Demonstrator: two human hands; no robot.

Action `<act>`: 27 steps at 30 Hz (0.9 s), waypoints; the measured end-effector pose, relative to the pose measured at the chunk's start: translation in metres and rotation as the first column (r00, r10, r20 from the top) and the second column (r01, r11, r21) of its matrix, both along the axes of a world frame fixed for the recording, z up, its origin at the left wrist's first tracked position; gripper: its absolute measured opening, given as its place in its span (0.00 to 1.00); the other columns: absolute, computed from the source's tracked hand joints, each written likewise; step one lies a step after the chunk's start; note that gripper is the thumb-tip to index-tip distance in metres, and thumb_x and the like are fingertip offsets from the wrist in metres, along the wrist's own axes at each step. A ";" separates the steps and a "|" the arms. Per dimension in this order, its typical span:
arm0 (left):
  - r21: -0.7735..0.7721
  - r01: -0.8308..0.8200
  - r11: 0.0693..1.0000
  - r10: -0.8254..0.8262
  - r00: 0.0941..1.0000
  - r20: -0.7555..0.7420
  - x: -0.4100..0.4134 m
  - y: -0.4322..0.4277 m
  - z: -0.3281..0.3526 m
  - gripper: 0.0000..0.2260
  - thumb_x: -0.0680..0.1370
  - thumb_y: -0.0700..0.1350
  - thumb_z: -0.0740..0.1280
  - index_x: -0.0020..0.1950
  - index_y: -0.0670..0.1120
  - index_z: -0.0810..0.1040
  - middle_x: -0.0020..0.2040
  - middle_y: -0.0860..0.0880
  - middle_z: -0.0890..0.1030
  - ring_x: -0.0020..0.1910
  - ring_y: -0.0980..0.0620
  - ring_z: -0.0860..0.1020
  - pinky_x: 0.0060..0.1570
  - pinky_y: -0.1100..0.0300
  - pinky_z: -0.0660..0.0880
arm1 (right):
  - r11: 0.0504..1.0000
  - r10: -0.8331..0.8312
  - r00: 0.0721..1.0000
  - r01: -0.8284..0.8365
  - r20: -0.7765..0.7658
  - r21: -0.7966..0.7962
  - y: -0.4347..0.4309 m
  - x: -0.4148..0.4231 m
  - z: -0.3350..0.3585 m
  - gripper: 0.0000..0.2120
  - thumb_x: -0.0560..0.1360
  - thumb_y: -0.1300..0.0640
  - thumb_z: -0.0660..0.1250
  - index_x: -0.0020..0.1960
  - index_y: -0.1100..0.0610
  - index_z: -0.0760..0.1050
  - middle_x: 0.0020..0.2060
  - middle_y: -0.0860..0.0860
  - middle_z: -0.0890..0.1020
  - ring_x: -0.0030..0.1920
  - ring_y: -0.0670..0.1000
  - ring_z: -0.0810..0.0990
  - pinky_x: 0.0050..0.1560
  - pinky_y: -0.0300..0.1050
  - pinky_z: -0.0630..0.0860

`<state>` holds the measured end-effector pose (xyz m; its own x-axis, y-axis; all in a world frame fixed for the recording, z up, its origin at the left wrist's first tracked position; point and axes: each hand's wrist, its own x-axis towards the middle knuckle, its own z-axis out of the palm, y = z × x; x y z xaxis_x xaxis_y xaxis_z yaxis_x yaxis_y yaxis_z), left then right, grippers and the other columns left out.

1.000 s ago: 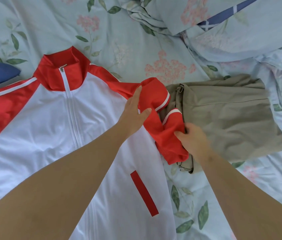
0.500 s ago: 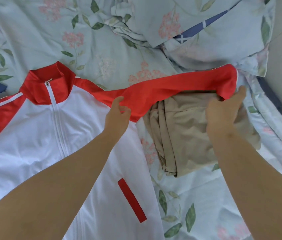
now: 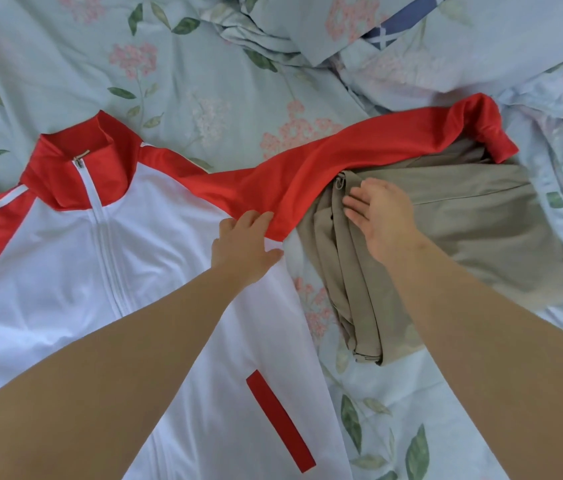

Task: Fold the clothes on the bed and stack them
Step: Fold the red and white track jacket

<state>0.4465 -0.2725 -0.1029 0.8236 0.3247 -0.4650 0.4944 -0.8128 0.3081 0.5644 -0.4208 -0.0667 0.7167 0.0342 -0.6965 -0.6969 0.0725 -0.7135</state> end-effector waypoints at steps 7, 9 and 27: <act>-0.158 -0.120 0.980 0.151 0.968 0.201 0.016 0.010 -0.008 0.09 0.74 0.42 0.69 0.54 0.48 0.79 0.42 0.54 0.76 0.49 0.48 0.75 0.51 0.54 0.74 | 0.998 0.059 0.989 -0.062 -0.137 -0.017 0.034 0.031 -0.016 0.13 0.76 0.52 0.67 0.59 0.53 0.71 0.48 0.49 0.77 0.45 0.48 0.76 0.41 0.41 0.71; -0.285 -0.095 0.954 0.159 0.965 0.211 0.015 0.012 -0.005 0.06 0.74 0.38 0.68 0.48 0.46 0.80 0.35 0.57 0.72 0.39 0.55 0.73 0.44 0.62 0.72 | 1.000 -0.028 0.987 0.029 -0.158 0.003 0.035 0.039 -0.015 0.12 0.76 0.55 0.68 0.57 0.54 0.73 0.41 0.48 0.77 0.39 0.47 0.76 0.40 0.41 0.73; 0.232 -0.153 0.961 0.190 0.971 -0.144 0.059 0.091 0.004 0.21 0.72 0.33 0.62 0.62 0.48 0.70 0.54 0.41 0.78 0.51 0.39 0.77 0.49 0.49 0.72 | 0.940 -0.275 0.906 0.324 -0.323 0.105 0.003 0.032 -0.022 0.07 0.77 0.51 0.66 0.43 0.53 0.74 0.40 0.50 0.79 0.39 0.49 0.79 0.52 0.45 0.78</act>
